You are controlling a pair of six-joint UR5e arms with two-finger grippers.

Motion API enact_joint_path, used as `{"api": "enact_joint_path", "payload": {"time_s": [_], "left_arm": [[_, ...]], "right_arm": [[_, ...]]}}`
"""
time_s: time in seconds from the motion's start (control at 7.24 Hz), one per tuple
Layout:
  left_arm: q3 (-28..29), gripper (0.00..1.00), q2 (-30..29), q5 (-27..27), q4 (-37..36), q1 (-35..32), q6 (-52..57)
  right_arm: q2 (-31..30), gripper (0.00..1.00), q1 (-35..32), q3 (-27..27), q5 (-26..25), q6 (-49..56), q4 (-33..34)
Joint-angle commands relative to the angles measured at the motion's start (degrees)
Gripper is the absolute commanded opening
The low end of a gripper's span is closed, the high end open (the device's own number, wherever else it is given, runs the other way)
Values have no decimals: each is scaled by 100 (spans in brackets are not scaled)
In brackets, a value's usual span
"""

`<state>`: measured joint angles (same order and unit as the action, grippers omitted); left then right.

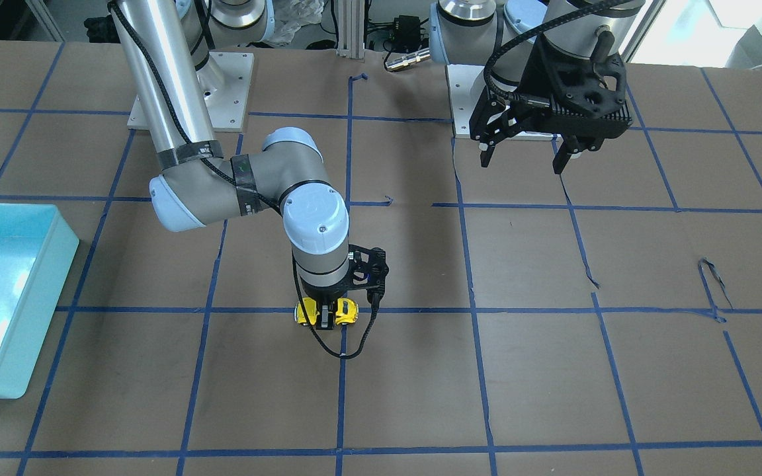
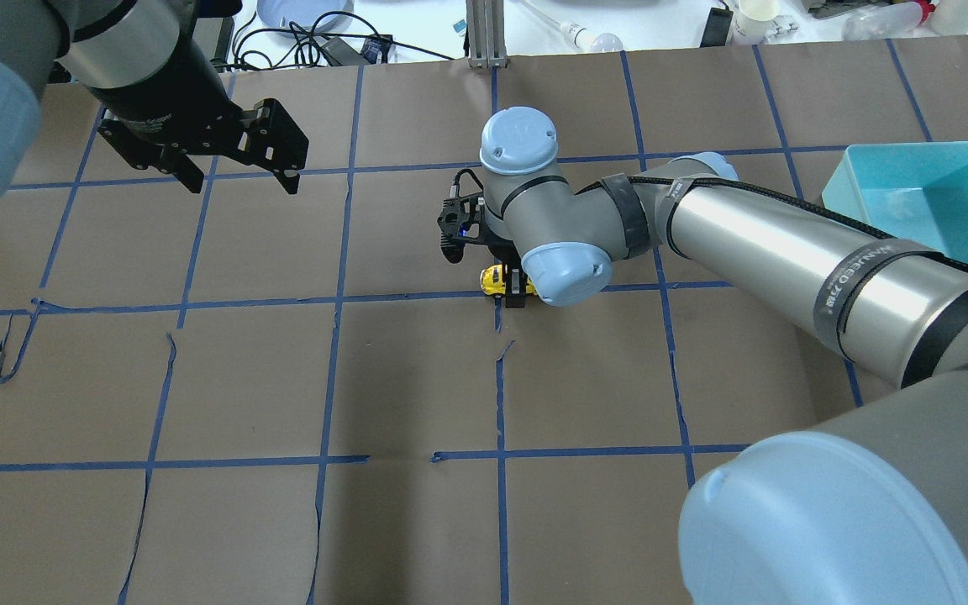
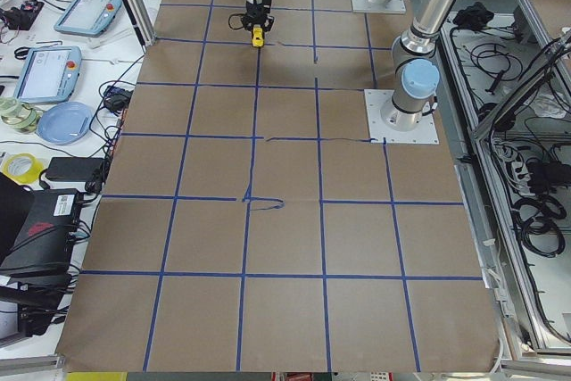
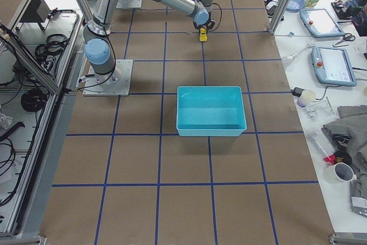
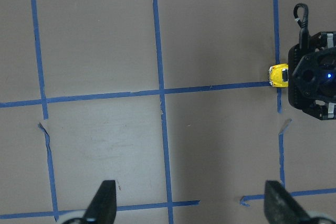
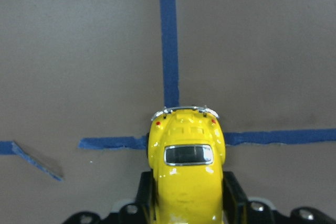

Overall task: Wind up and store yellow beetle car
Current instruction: 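Close the right gripper on the yellow car and lift it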

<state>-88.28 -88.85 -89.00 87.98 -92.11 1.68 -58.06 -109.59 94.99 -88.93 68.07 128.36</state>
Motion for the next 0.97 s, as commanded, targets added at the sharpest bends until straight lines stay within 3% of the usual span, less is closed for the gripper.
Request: {"api": "enact_joint_path", "payload": {"time_s": [0.0, 0.41, 0.83], "left_arm": [[13, 100, -10, -4, 0, 0, -1], [-5, 100, -27, -4, 0, 0, -1], [-5, 100, -19, -4, 0, 0, -1]], "right_arm": [[-48, 12, 8, -25, -10, -66, 5], [-555, 9, 209, -147, -432, 13, -538], [-1346, 9, 1314, -139, -686, 476, -1477]]}}
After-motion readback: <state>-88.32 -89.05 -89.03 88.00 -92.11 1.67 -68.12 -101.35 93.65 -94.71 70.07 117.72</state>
